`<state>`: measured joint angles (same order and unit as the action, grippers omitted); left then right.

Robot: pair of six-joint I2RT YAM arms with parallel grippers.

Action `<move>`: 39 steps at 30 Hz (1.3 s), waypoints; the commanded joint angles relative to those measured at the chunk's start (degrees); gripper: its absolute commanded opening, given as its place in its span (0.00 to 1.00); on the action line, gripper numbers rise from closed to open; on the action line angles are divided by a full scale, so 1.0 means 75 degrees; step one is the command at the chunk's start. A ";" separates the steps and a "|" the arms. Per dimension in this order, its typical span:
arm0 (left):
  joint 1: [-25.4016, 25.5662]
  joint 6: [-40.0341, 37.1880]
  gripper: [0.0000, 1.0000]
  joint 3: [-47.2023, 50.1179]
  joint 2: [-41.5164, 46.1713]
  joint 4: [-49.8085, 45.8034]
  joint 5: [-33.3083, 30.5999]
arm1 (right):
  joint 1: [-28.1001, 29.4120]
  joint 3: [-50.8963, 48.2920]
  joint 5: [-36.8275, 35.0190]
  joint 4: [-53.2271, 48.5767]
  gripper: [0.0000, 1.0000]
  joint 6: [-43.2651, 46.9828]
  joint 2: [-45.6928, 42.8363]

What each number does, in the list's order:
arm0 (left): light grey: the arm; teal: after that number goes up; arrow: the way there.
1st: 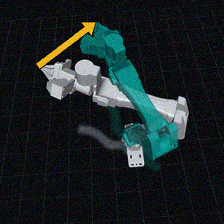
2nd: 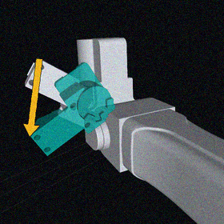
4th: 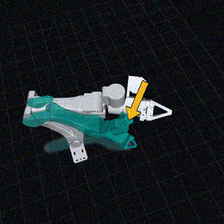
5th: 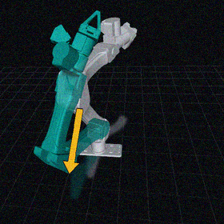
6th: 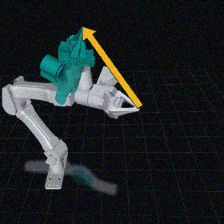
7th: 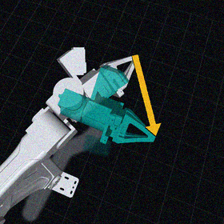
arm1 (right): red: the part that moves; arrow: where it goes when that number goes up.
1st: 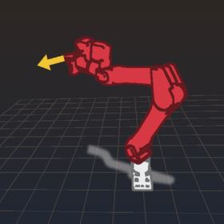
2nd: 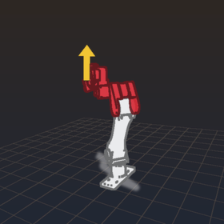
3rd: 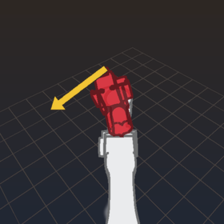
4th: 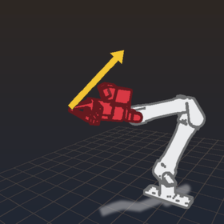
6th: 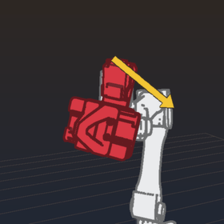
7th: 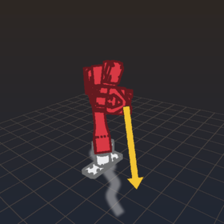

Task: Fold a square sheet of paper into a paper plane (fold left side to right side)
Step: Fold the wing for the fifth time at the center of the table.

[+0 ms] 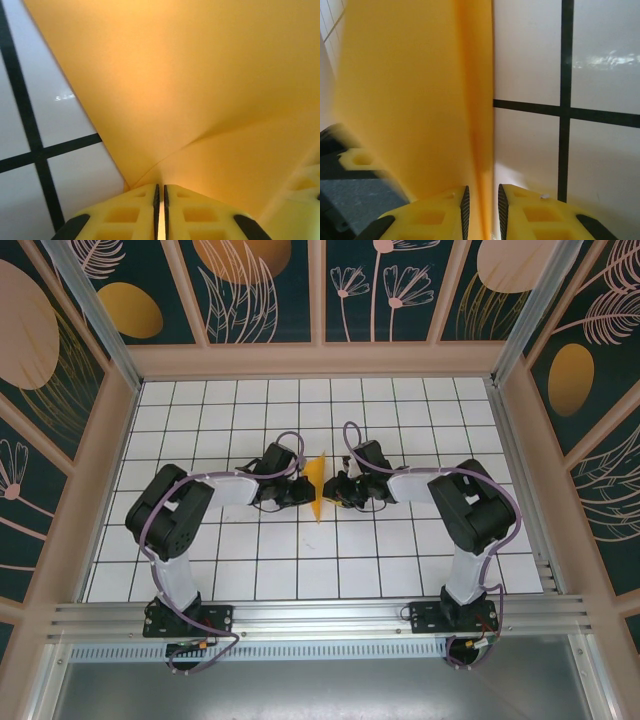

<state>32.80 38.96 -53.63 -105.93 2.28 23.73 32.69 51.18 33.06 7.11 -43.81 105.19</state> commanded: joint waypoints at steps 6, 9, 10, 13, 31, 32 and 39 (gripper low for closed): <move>-0.0101 -0.0249 0.20 0.0052 0.0627 -0.0362 -0.0232 | 0.0048 0.0200 0.0016 -0.0010 0.26 0.0116 0.0221; -0.0104 -0.0261 0.20 0.0022 0.0560 -0.0363 -0.0254 | 0.0048 0.0205 -0.0010 -0.0062 0.26 0.0135 0.0194; -0.0119 -0.0267 0.20 -0.0004 0.0490 -0.0363 -0.0251 | 0.0054 0.0196 -0.0028 -0.0100 0.26 0.0163 0.0170; -0.0119 -0.0250 0.20 -0.0097 0.0209 -0.0233 -0.0055 | 0.0027 0.0161 -0.0147 -0.0216 0.27 0.0266 0.0021; -0.0119 -0.0201 0.19 -0.0233 -0.0571 -0.0105 0.0132 | -0.0034 0.0133 0.0209 0.0177 0.31 0.0334 -0.0335; -0.0125 -0.0199 0.19 -0.0233 -0.0580 -0.0123 0.0119 | -0.0021 0.0145 0.0221 0.0203 0.31 0.0340 -0.0289; -0.0119 -0.0193 0.19 -0.0236 -0.0700 -0.0176 0.0118 | 0.0001 0.0239 0.0258 0.0300 0.32 0.0317 -0.0037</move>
<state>31.75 38.15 -55.20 -108.07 1.56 25.10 32.62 51.40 33.63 7.68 -42.09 103.15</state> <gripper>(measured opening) 0.193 0.314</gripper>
